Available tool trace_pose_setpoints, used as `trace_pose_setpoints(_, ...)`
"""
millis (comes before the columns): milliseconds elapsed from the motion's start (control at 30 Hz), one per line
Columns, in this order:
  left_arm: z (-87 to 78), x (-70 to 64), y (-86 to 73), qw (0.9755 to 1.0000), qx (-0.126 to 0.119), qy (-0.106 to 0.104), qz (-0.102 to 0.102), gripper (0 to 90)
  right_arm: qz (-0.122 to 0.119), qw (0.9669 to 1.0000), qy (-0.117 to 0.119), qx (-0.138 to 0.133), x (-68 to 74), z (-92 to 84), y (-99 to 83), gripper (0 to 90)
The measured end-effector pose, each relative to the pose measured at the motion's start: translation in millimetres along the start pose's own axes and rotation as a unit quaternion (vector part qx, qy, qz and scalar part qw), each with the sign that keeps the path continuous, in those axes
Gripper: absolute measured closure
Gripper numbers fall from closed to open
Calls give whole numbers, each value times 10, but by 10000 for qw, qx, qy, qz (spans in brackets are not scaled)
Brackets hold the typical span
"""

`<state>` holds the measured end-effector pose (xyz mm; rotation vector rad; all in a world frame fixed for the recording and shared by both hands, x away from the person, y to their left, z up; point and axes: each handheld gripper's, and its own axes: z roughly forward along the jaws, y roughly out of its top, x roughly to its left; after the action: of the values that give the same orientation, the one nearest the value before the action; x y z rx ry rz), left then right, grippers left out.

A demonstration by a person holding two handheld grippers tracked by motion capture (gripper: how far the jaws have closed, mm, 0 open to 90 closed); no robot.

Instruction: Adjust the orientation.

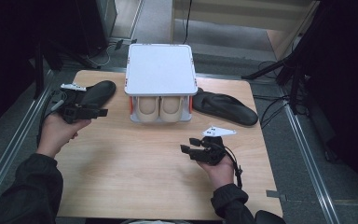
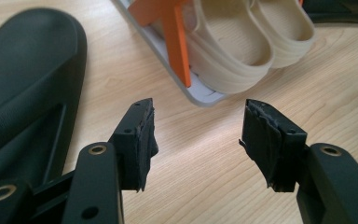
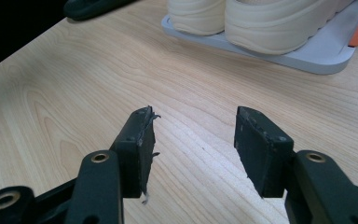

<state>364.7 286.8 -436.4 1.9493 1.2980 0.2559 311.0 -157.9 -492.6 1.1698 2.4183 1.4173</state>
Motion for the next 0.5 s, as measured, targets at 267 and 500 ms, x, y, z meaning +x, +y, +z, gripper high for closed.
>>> trace_pose_setpoints(267, 84, 67, -1, 9999, -130, 107, 21, 612, 27, 10000, 49, 75, -12, 25, -5, 481)
trace_pose_setpoints(500, 215, 236, 44, 9997, -123, 119, -190, 771, -36, 9999, 85, 121, 8, 49, -4, 482)
